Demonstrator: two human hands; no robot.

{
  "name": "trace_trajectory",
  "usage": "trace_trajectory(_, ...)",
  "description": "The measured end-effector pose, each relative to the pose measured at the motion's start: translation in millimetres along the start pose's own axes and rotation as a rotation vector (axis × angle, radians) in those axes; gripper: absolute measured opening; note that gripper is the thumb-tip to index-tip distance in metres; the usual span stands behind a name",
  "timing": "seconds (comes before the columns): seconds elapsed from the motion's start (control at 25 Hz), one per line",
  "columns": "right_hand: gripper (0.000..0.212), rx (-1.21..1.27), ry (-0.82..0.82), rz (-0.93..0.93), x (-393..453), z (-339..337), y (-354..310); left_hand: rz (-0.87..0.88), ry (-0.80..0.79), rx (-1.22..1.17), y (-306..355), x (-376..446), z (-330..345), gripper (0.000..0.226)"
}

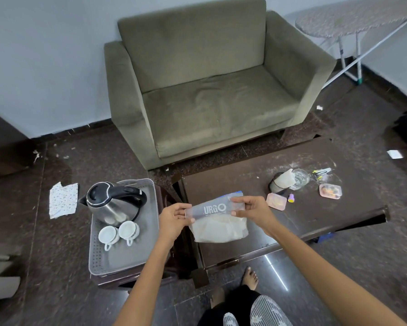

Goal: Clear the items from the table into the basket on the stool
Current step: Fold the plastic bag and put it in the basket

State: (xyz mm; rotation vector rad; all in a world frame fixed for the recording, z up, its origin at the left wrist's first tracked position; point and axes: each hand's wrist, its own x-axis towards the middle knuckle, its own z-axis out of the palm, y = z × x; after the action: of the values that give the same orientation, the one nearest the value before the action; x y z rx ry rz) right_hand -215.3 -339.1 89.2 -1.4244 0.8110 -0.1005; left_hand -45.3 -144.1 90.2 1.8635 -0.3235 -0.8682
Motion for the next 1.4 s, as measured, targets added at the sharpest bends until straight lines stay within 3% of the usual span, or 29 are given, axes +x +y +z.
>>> trace_trajectory(0.36,0.042,-0.385,0.036,-0.077,6,-5,-5,0.161,0.087,0.314,3,3,0,0.012)
trace_trajectory(0.56,0.016,-0.688,0.111,-0.147,14,-6,-10,0.216,0.095,0.390,3,2,-4,0.004)
trace_trajectory(0.64,0.016,-0.859,0.139,-0.159,15,-9,-11,0.243,0.071,0.360,2,2,-7,0.005)
trace_trajectory(0.88,0.041,-1.202,-0.227,-0.256,11,36,-30,0.376,0.023,0.482,8,-5,18,0.005)
trace_trajectory(1.0,0.027,-1.225,-0.183,-0.360,10,49,-34,0.410,0.052,0.500,8,-5,21,0.006)
trace_trajectory(1.2,0.025,-1.381,-0.157,-0.300,9,20,-40,0.384,0.161,0.515,5,1,19,0.006)
trace_trajectory(1.32,0.032,-1.485,-0.219,-0.261,13,7,-40,0.356,0.216,0.519,4,7,23,0.007)
trace_trajectory(1.4,0.049,-1.496,-0.271,-0.310,16,-1,-43,0.320,0.259,0.503,6,13,27,0.007)
